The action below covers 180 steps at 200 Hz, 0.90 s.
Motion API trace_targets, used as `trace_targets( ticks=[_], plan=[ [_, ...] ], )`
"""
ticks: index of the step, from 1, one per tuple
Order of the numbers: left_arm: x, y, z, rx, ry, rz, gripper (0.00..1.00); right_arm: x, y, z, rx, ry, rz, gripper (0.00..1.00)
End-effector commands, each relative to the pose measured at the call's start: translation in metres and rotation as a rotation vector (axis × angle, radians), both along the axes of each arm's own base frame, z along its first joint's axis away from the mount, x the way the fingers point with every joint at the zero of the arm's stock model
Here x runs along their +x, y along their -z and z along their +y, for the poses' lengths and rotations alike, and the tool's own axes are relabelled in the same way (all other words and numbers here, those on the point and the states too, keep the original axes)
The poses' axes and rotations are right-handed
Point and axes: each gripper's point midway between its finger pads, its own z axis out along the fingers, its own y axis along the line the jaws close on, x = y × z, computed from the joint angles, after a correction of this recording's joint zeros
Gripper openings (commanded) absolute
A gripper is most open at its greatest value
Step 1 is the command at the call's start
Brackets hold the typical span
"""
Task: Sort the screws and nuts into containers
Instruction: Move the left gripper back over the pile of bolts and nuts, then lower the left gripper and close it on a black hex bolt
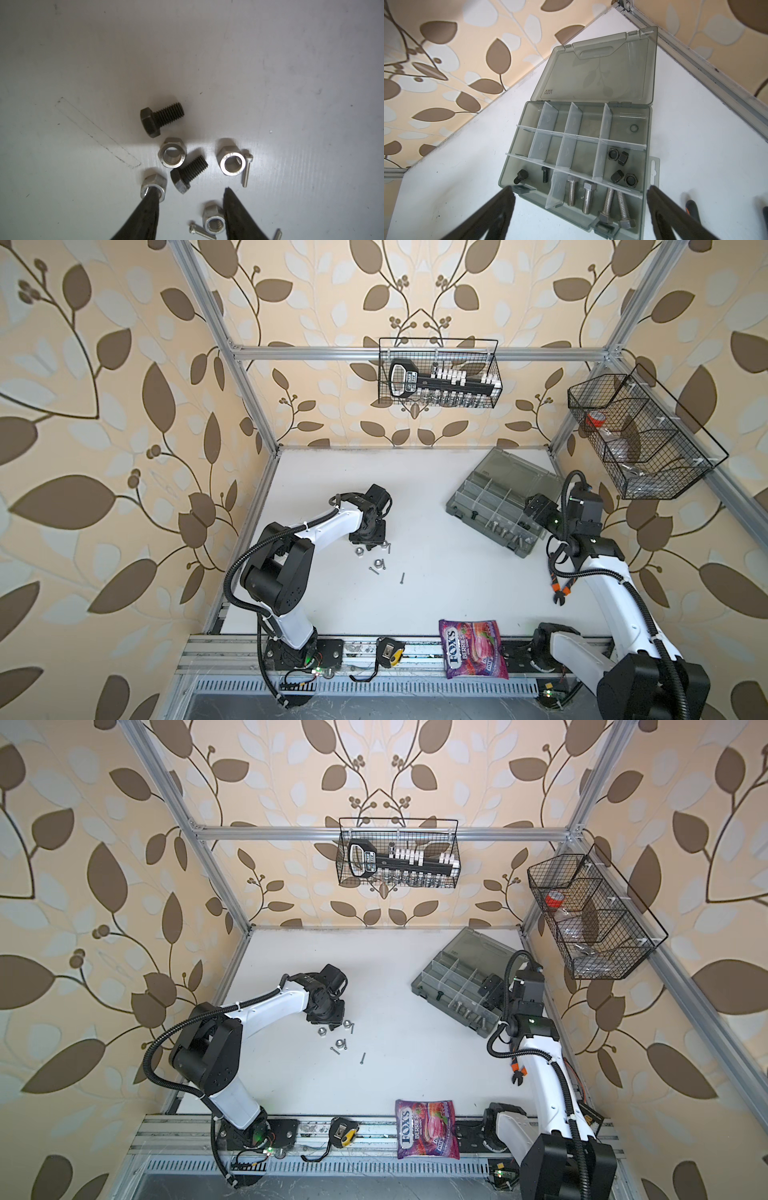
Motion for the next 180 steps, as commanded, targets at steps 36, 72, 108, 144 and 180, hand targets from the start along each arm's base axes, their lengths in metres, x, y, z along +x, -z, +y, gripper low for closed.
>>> trace_targets(
  ticks=[36,72,108,144,180],
  plan=[
    [-0.004,0.003,-0.011,-0.001,0.063,0.029,0.48,-0.001,0.004,-0.003,0.008,0.020,0.008,1.00],
    [-0.005,0.011,-0.012,0.004,0.062,0.048,0.47,-0.001,0.005,-0.003,0.004,0.022,0.011,1.00],
    [-0.008,0.019,-0.010,0.013,0.054,0.073,0.43,-0.002,0.005,-0.004,0.000,0.024,0.011,1.00],
    [-0.011,0.022,-0.014,-0.005,0.052,0.083,0.42,-0.002,0.005,-0.004,0.000,0.025,0.012,0.99],
    [-0.014,0.024,-0.018,-0.017,0.058,0.091,0.42,-0.001,0.006,-0.003,0.003,0.022,0.015,1.00]
  ],
)
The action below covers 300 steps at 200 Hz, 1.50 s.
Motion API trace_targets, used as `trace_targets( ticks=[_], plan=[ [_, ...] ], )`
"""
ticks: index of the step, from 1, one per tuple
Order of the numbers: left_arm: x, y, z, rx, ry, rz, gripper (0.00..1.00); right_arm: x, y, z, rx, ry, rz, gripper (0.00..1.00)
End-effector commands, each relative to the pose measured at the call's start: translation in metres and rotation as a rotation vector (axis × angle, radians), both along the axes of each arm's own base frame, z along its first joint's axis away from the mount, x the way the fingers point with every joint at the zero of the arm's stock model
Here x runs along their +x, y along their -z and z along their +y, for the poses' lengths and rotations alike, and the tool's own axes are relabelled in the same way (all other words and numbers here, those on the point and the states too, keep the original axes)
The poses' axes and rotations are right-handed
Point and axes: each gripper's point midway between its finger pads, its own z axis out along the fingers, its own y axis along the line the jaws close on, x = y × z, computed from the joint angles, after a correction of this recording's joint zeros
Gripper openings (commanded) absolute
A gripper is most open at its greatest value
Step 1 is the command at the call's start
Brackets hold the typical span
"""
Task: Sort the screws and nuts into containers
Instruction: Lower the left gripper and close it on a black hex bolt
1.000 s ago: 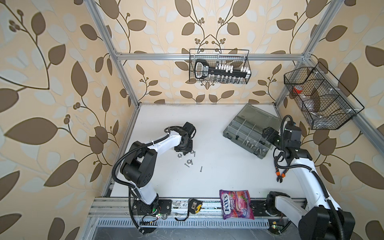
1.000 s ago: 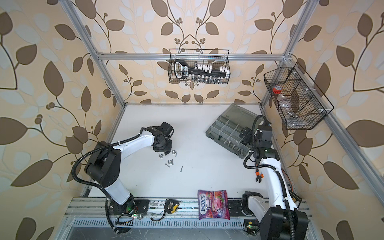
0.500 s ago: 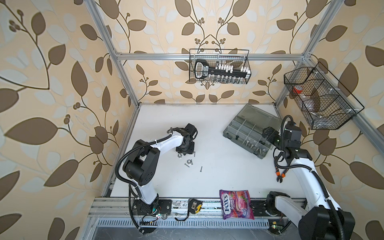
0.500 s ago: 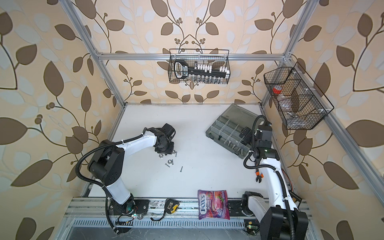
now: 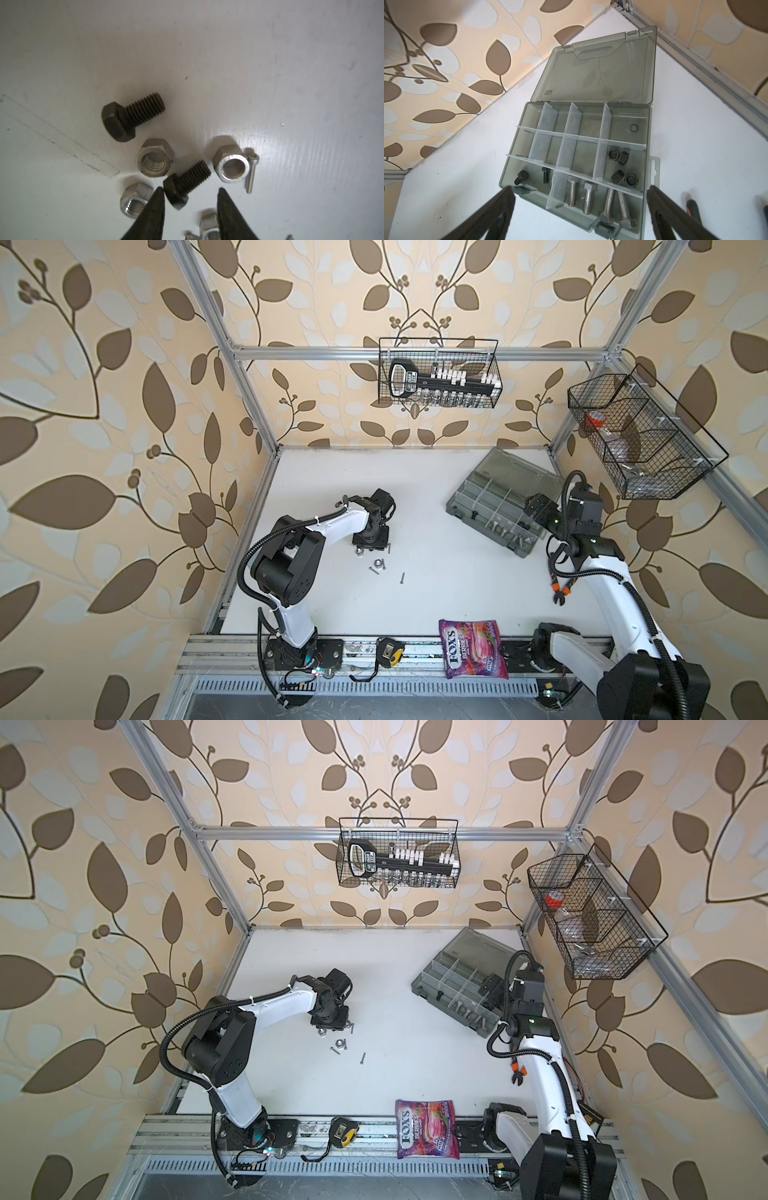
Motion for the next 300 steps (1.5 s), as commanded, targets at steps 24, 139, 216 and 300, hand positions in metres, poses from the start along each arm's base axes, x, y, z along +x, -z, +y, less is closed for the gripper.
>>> trace_targets(
  ticks=[24,139,216,300],
  plan=[
    [-0.010,-0.001,-0.015,-0.057,0.015,0.036,0.43,-0.001,0.004,-0.003,-0.003,0.017,0.013,0.99],
    [-0.006,-0.021,-0.012,0.029,0.109,-0.004,0.49,-0.003,0.007,-0.003,-0.003,0.020,0.017,1.00],
    [0.006,-0.016,-0.026,0.047,0.284,0.014,0.46,-0.003,0.006,-0.004,-0.006,0.024,0.015,1.00],
    [-0.001,0.006,-0.027,0.076,0.299,0.073,0.42,-0.004,0.007,-0.006,-0.011,0.031,0.021,1.00]
  ],
)
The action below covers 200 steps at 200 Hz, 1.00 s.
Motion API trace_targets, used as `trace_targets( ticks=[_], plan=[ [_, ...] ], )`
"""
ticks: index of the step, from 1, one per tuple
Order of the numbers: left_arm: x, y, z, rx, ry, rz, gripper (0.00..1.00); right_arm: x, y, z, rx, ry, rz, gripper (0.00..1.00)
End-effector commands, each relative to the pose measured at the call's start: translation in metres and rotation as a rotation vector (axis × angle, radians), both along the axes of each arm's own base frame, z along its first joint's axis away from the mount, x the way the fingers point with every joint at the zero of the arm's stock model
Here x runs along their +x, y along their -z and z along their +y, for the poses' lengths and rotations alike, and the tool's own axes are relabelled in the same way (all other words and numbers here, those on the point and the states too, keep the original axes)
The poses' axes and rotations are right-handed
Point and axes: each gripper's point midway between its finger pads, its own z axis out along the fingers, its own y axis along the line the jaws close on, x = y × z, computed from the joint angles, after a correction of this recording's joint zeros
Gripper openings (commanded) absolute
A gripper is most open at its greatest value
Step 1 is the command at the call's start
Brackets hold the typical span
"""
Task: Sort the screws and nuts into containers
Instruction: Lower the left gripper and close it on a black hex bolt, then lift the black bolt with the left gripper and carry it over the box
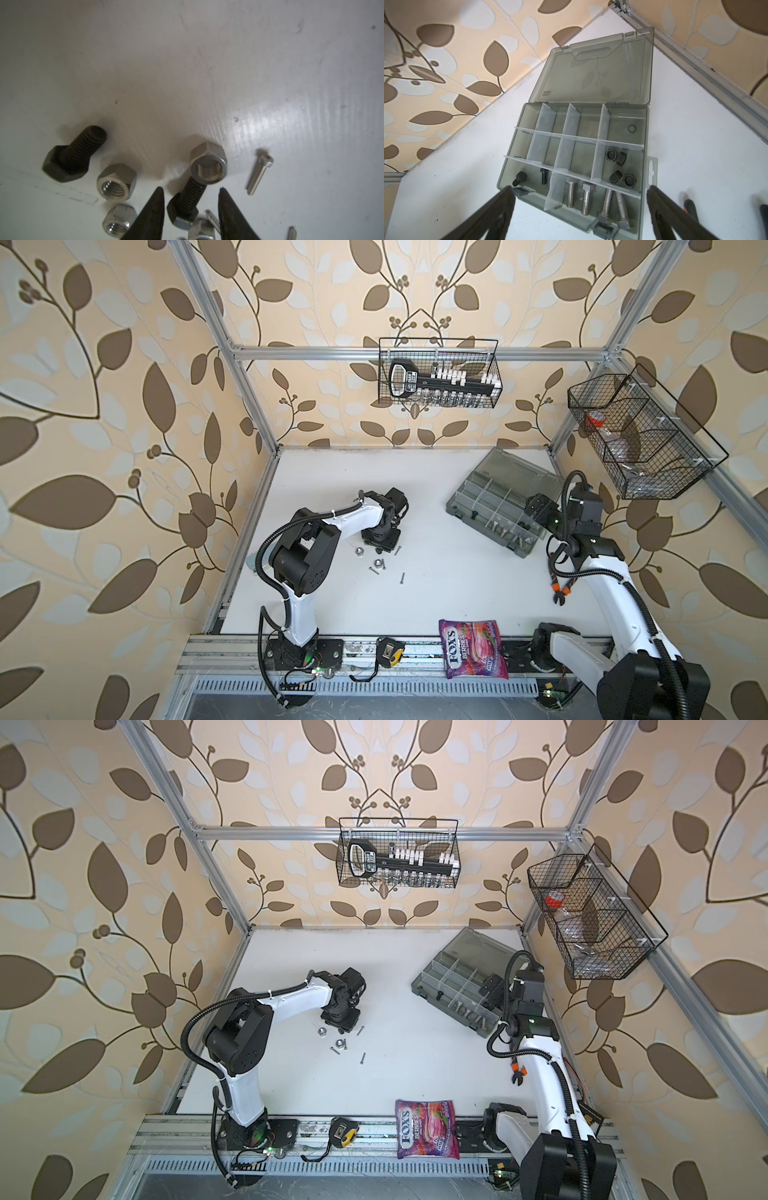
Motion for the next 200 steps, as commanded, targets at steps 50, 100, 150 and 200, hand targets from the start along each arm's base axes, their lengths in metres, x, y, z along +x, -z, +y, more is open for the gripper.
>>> trace_targets(
  ticks=[50,100,150,200],
  plan=[
    [-0.005,0.009,0.000,0.026,0.005,0.036,0.34,-0.004,0.006,-0.004,-0.008,0.023,0.018,1.00],
    [-0.007,0.013,0.002,0.030,-0.009,0.040,0.22,-0.005,0.006,-0.005,-0.015,0.025,0.020,1.00],
    [-0.007,0.011,0.000,0.019,-0.017,0.042,0.07,-0.005,0.006,-0.005,-0.012,0.023,0.019,1.00],
    [-0.006,-0.008,-0.003,-0.008,-0.028,0.017,0.00,-0.004,0.005,-0.004,-0.008,0.023,0.015,1.00]
  ],
)
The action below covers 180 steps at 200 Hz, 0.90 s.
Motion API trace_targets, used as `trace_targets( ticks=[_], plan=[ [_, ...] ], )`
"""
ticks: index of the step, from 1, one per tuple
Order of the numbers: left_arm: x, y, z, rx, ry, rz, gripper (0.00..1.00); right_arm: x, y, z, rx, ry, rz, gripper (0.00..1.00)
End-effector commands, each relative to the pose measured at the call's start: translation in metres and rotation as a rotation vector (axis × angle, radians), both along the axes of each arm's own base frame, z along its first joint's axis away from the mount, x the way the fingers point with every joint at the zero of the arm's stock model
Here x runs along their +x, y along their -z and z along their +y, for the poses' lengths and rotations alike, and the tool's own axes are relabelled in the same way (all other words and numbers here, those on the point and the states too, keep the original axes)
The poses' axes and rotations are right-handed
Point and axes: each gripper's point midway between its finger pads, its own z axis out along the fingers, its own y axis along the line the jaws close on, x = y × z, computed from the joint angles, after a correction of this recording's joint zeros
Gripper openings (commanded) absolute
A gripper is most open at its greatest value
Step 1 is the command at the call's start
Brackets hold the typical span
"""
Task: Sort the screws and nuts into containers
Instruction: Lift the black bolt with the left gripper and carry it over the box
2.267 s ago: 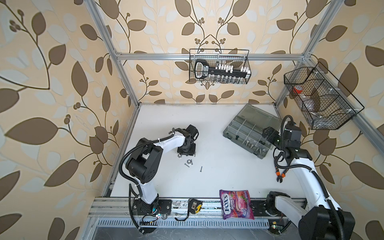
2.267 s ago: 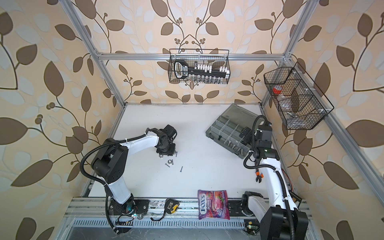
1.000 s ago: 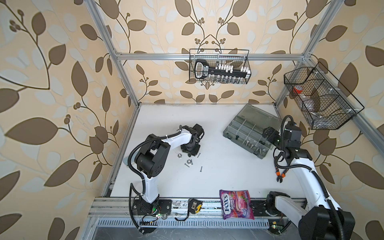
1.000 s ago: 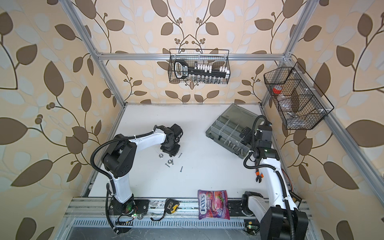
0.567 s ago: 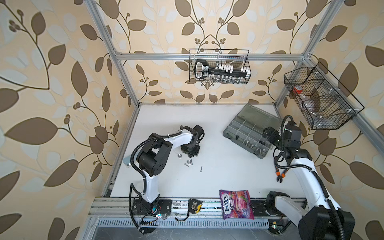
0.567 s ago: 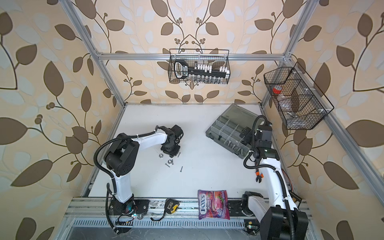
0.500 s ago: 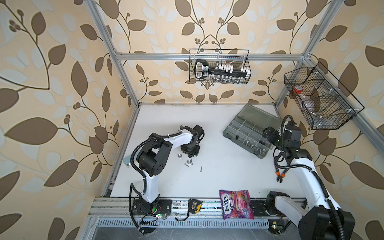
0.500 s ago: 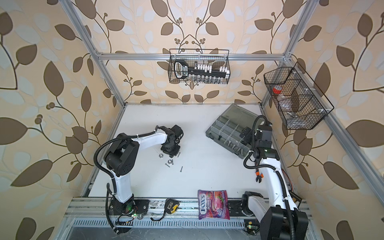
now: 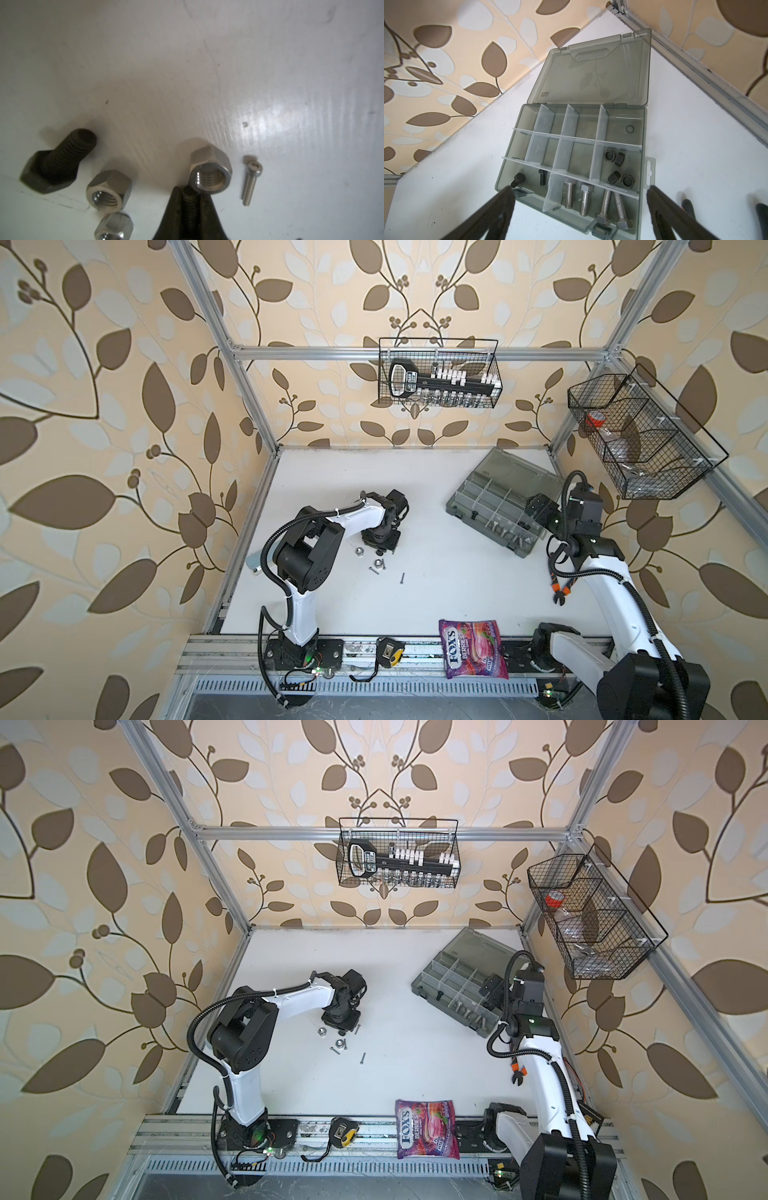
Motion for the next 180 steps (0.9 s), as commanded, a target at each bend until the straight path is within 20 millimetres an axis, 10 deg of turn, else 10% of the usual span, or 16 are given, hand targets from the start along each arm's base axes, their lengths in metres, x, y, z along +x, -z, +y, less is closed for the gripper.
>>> trace_targets(
  ticks=[1,71,180],
  plan=[
    [-0.003,-0.017,-0.002,-0.020,-0.011,-0.004,0.00,-0.004,0.005,-0.002,-0.002,0.013,0.014,1.00],
    [0.013,-0.078,-0.041,-0.127,0.038,-0.128,0.01,-0.001,0.002,-0.001,0.010,0.009,0.003,1.00],
    [0.094,-0.148,-0.211,-0.543,0.168,-0.373,0.00,-0.003,-0.001,0.000,0.006,0.004,-0.005,1.00]
  ],
)
